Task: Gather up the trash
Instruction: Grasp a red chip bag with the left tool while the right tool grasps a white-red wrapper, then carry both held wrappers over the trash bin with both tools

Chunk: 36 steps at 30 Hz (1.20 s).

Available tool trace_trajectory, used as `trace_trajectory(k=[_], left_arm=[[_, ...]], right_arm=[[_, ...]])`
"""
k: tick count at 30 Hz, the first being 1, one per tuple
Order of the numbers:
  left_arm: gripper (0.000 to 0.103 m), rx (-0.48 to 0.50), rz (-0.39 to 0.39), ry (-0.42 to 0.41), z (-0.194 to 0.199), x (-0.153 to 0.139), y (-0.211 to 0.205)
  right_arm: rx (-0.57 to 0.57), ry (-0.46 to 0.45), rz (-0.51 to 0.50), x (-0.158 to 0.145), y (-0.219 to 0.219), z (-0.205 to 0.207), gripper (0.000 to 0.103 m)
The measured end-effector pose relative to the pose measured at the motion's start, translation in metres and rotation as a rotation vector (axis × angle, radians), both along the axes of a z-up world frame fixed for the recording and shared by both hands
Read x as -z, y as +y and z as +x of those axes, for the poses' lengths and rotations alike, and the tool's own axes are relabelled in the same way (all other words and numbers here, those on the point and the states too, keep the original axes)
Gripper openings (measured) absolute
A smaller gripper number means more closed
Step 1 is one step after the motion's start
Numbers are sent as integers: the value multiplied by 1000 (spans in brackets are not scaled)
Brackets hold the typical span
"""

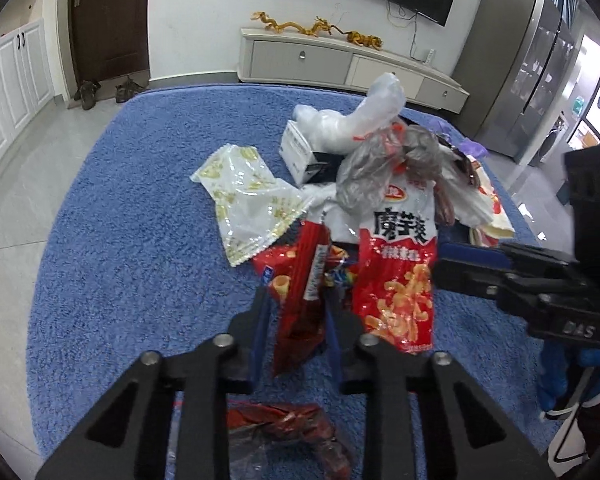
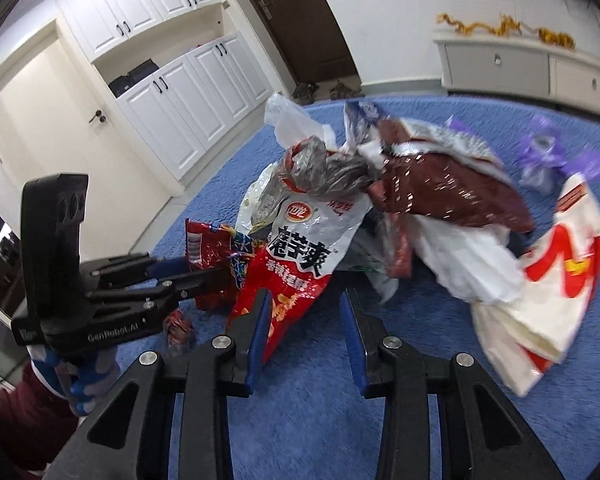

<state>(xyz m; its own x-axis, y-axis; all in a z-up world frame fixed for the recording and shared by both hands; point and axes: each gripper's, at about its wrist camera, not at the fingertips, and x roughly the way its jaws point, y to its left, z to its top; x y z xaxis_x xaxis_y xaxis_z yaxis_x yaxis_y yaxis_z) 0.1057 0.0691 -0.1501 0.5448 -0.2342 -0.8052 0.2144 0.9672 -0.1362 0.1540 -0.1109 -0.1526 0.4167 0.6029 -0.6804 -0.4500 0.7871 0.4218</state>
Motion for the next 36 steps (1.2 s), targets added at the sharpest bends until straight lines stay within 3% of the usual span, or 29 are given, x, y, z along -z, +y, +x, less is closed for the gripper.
trace_trajectory(k=[5, 6, 7, 8, 13, 23, 36], left_arm=[[13, 11, -31, -11, -8, -1, -4], [12, 10, -31, -16, -9, -2, -4], [12, 7, -31, -22, -10, -2, -4], [11, 5, -38, -26, -12, -5, -7], [9, -7, -58, -70, -30, -18, -1], [8, -20, -56, -164, -60, -57, -6], [8, -6, -5, -268, -101, -100, -32]], right_arm=[[-19, 51, 30, 12, 14, 12, 36], [-24, 58, 34, 14, 17, 13, 34], [-27, 62, 35, 14, 18, 14, 21], [-33, 63, 37, 15, 20, 14, 17], [-45, 41, 49, 8, 21, 4, 7], [-37, -92, 16, -37, -4, -48, 4], [113, -231, 61, -87, -77, -109, 4]])
